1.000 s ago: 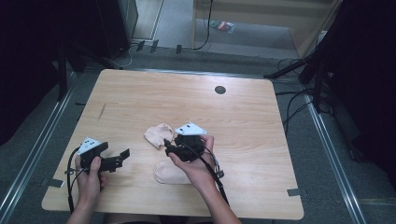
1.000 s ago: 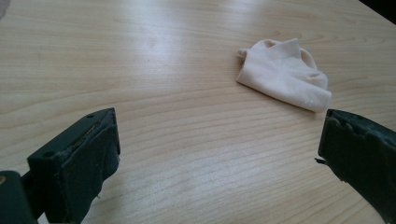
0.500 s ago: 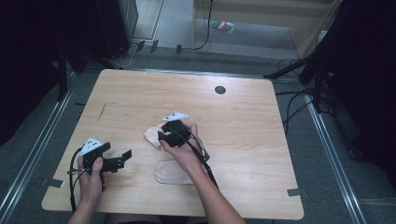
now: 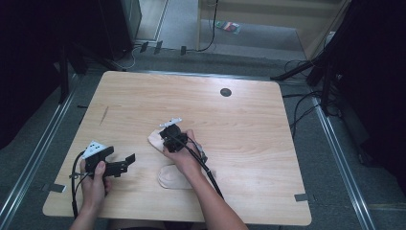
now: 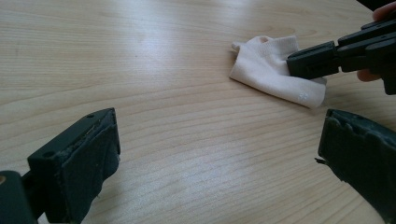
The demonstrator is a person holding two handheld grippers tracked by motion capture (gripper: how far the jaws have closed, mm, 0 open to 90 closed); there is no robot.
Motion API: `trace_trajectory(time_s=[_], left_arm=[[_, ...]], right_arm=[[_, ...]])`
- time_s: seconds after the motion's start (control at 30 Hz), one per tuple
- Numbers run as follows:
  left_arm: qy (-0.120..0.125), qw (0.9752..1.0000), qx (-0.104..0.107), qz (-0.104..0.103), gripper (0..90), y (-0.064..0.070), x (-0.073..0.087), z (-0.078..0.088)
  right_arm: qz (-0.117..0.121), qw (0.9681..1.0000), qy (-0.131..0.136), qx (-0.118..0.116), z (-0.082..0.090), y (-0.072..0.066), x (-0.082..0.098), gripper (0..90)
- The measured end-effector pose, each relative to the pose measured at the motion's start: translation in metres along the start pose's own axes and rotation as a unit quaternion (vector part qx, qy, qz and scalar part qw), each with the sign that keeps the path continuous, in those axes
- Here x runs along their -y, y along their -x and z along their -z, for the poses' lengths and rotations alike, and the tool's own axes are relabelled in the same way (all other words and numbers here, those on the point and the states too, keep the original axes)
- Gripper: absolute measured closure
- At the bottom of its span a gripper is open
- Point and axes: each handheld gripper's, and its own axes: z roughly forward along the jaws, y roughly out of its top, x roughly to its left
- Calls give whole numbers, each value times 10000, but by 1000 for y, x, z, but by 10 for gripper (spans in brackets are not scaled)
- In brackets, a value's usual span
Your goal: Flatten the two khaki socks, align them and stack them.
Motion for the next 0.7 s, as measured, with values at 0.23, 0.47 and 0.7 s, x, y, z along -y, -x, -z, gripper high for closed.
trace_trajectory(time_s=[0.23, 0.47, 0.7], left_arm=[[-31, 10000, -20, -49, 0, 1, 0, 0], [-21, 10000, -18, -29, 0, 1, 0, 0], [-29, 10000, -37, -64, 0, 2, 0, 0]], right_arm=[[-204, 9993, 301, 87, 23, 2, -1, 879], [-647, 9954, 456, 533, 57, 32, 14, 881], [-865, 9938, 263, 650, 52, 43, 30, 880]])
